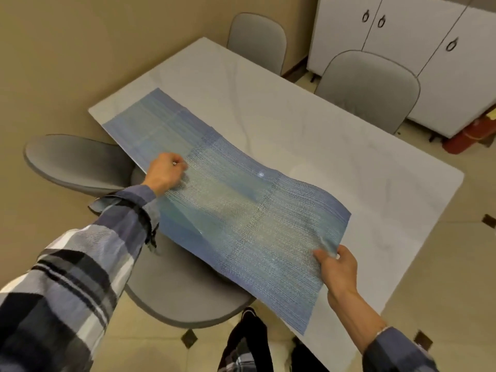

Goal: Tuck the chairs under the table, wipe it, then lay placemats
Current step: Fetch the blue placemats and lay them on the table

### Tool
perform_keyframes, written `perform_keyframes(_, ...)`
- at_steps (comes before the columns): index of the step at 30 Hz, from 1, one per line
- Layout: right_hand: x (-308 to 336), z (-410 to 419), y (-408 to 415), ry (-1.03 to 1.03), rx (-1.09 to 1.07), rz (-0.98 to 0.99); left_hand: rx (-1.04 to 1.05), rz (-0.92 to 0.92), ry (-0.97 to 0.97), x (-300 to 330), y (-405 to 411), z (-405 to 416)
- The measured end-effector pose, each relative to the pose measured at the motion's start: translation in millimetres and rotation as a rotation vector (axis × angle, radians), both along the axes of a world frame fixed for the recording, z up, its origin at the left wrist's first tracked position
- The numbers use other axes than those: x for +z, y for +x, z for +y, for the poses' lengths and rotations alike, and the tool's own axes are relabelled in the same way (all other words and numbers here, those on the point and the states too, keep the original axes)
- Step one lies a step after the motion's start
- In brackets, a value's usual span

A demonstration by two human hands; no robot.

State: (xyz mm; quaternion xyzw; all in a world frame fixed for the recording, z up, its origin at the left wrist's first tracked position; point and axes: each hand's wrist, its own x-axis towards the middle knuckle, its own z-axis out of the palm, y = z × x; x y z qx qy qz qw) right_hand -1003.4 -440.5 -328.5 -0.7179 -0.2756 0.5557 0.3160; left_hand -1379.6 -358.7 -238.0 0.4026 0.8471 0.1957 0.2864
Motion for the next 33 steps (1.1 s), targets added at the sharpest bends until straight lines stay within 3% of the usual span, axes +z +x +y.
perform_keyframes(6,-9.7,-5.6,-17.6,-0.013,-0.114,0.006,-0.074,-0.066,-0.045,-45.1,-41.4,29.6)
perform_keyframes(15,-34.8,20.0,-46.0,-0.088,-0.225,-0.155,-0.210,-0.098,-0.099,-130.4,-76.1,80.1)
perform_keyframes(33,-87.2,14.1,-34.6,-0.293,-0.194,-0.357,-0.359,0.218,-0.130,-168.2,-51.5,92.9)
